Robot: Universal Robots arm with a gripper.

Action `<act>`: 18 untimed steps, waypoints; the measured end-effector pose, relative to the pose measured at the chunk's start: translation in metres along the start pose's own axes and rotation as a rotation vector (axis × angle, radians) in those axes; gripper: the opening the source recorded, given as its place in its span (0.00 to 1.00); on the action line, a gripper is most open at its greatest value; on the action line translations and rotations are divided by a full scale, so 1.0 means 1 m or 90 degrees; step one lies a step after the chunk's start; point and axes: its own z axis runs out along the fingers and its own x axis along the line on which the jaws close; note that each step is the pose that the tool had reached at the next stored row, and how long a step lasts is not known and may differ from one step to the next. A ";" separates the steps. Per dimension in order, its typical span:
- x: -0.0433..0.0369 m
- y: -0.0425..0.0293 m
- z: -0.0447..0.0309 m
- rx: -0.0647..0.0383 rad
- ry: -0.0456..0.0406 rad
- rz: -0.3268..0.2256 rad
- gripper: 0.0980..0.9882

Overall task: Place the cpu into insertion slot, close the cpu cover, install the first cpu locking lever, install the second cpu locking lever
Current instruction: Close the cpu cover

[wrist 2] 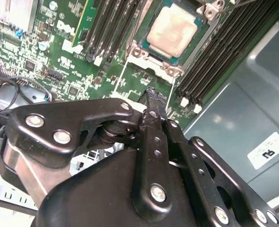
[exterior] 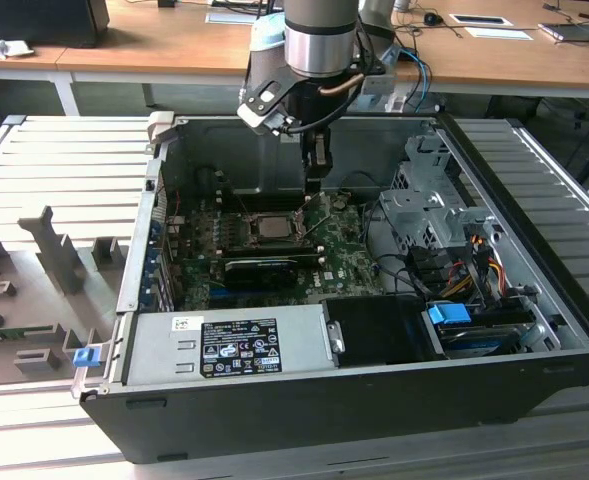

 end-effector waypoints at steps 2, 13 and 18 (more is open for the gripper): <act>0.0002 0.0066 0.0004 0.001 0.0000 0.000 0.01; 0.0011 0.0195 0.0013 0.002 0.0001 -0.002 0.01; 0.0019 0.0280 0.0019 0.003 0.0001 -0.002 0.01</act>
